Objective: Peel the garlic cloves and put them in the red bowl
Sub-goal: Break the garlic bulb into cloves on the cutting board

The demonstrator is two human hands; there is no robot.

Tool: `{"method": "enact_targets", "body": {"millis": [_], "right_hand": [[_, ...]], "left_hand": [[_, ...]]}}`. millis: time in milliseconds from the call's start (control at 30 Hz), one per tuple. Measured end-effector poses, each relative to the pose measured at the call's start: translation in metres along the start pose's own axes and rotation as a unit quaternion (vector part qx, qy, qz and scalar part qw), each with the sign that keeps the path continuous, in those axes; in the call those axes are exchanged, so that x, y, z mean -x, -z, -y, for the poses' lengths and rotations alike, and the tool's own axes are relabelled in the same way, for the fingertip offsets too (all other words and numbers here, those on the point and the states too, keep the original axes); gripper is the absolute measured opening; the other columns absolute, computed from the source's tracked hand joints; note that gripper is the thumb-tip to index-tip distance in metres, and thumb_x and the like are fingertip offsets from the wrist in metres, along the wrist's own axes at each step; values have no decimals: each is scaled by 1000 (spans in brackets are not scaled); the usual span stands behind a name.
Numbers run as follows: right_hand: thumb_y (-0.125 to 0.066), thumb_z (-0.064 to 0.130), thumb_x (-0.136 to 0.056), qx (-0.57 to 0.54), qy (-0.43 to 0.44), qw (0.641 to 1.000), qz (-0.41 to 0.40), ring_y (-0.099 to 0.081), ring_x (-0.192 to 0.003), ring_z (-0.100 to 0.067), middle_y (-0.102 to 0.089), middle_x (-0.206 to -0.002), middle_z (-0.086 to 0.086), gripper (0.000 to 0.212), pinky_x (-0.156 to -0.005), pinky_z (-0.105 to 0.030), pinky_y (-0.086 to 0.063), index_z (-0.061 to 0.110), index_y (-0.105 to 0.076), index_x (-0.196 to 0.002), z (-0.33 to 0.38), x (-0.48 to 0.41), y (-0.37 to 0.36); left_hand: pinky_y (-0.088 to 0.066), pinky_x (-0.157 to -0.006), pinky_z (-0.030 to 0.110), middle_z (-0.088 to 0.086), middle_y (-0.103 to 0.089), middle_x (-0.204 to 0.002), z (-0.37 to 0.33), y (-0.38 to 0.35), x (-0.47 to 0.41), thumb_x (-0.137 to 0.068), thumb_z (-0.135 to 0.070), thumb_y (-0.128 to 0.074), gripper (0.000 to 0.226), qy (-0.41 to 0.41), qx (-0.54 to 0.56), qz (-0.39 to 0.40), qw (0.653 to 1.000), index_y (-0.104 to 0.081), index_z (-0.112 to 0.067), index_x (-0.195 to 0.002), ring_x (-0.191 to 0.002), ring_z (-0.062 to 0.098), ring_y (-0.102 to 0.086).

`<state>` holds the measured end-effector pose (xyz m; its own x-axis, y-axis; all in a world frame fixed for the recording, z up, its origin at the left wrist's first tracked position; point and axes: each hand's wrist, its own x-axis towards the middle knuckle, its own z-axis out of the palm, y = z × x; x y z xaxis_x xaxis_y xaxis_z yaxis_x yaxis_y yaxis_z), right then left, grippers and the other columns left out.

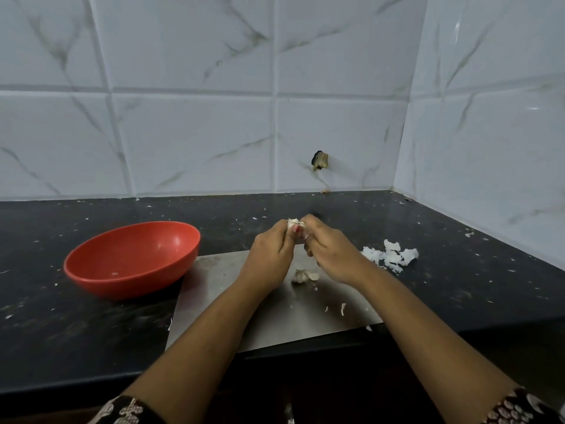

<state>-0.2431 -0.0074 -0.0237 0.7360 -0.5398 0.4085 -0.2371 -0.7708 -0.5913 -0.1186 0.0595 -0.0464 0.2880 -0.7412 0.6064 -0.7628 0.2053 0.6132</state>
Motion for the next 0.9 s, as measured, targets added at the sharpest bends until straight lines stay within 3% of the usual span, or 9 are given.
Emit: {"method": "enact_targets", "body": {"millis": [167,267,367,500,567,700,800,900], "right_hand": [[-35,17,-104,71,-35,996,41,-47,-70,-11,-51,-79,6,19,-65,-25,-37,19,-51,-95,-17,-7,21],[-34,17,-104,85,-63,992,72,-46,-71,-9,-49,-78,8,17,-64,-22,-36,16,-51,-102,-23,-5,20],[-34,26,-105,89,-57,989,106,-49,-76,-13,-51,-80,3,18,-69,-28,-39,18,-47,-114,-18,-2,12],[-34,26,-104,112,-65,987,92,-53,-83,-21,-56,-88,-1,17,-75,-36,-43,21,-50,-107,-14,-6,7],[-37,22,-104,72,-77,992,76,-54,-88,-19,-56,-91,0,19,-73,-32,-39,16,-53,-112,-13,-5,9],[-44,25,-103,-16,-109,989,98,-58,-105,-11,-60,-109,6,26,-85,-23,-43,18,-59,-123,-13,0,7],[-43,31,-103,-100,-136,980,105,-62,-106,-13,-67,-110,1,28,-92,-25,-47,19,-62,-119,-15,1,2],[-42,30,-104,-203,-146,965,81,-62,-106,-12,-67,-109,-1,31,-88,-22,-50,16,-62,-122,-15,1,1]], "left_hand": [[-38,-61,30,-5,-48,-62,1,3,0,-102,-36,-36,39,20,7,8,1000,-55,-7,-83,-60,11,-46],[-40,-64,32,-4,-49,-63,6,1,-1,-102,-34,-39,37,45,-5,45,998,-56,-6,-83,-62,12,-48],[-41,-63,29,-4,-54,-68,7,0,-1,-102,-31,-40,32,60,-15,88,994,-56,-10,-83,-63,9,-52],[-44,-69,34,0,-57,-71,6,2,-1,-102,-29,-40,32,72,1,84,994,-60,-8,-88,-67,15,-55],[-39,-63,33,-3,-50,-61,7,2,-2,-101,-28,-41,33,107,47,63,991,-61,-7,-85,-60,13,-48],[-29,-52,27,-9,-42,-47,10,2,-4,-100,-20,-43,31,170,164,20,971,-56,-15,-72,-45,8,-38],[-29,-54,27,-1,-45,-63,11,3,-5,-100,-19,-42,29,177,204,14,963,-54,-12,-74,-52,11,-37],[-33,-56,25,3,-50,-71,13,4,-5,-101,-23,-41,28,161,198,18,967,-55,-13,-79,-60,12,-41]]}}
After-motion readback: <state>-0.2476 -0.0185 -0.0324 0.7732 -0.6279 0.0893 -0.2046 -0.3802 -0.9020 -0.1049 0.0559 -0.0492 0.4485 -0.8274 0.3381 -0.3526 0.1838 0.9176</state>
